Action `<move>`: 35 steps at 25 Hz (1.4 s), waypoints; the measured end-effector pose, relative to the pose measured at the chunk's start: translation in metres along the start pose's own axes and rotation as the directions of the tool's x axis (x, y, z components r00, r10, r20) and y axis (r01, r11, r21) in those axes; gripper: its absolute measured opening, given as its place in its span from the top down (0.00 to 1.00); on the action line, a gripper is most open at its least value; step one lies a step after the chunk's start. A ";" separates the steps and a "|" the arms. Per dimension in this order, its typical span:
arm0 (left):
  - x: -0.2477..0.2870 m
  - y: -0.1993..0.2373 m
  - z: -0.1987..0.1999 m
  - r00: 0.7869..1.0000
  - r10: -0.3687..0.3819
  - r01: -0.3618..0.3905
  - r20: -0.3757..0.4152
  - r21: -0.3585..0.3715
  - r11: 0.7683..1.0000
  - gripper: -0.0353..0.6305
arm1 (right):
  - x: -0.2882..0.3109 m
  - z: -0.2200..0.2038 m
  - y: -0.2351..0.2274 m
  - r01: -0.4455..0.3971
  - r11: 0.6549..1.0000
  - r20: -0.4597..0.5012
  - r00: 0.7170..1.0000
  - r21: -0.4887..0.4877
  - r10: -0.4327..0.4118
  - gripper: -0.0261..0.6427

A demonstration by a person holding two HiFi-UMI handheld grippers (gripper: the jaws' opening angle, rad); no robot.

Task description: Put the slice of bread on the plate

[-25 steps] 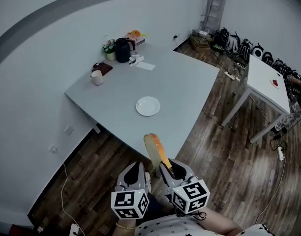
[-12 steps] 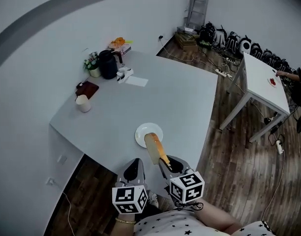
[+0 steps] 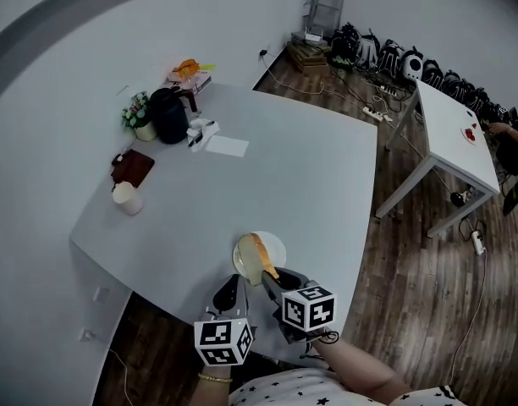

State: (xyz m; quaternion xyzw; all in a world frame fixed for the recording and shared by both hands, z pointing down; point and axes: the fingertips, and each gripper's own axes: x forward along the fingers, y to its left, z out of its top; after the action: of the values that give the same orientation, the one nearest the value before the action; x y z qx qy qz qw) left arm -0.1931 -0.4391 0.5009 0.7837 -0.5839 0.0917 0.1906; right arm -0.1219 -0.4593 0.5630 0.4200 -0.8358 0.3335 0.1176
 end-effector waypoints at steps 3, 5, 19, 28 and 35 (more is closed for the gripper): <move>0.011 0.006 -0.004 1.000 -0.006 0.005 -0.023 -0.007 1.000 0.94 | 0.015 -0.005 -0.009 0.001 0.999 -0.034 0.999 0.038 0.000 0.83; 0.016 0.007 -0.007 0.999 -0.009 0.009 -0.036 -0.010 1.000 0.94 | 0.018 -0.006 -0.013 0.002 0.998 -0.041 0.999 0.068 0.001 0.83; 0.027 0.007 -0.016 0.998 -0.025 0.022 -0.066 -0.032 0.999 0.94 | 0.018 -0.016 -0.064 0.285 0.938 -0.075 0.950 -0.198 -0.304 0.73; 0.022 0.002 -0.012 0.998 -0.033 0.031 -0.058 -0.028 0.999 0.94 | 0.003 -0.007 -0.053 0.272 0.951 -0.030 0.960 -0.149 -0.279 0.75; 0.013 -0.015 -0.014 0.997 -0.058 0.056 -0.056 -0.031 0.998 0.94 | -0.033 0.018 -0.012 0.178 0.970 0.093 0.982 -0.164 -0.164 0.96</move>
State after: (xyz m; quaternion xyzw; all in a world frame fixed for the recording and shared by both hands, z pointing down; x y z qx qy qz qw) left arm -0.1742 -0.4410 0.5155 0.7943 -0.5568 0.0999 0.2214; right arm -0.0901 -0.4557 0.5389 0.4917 -0.8260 0.2320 0.1487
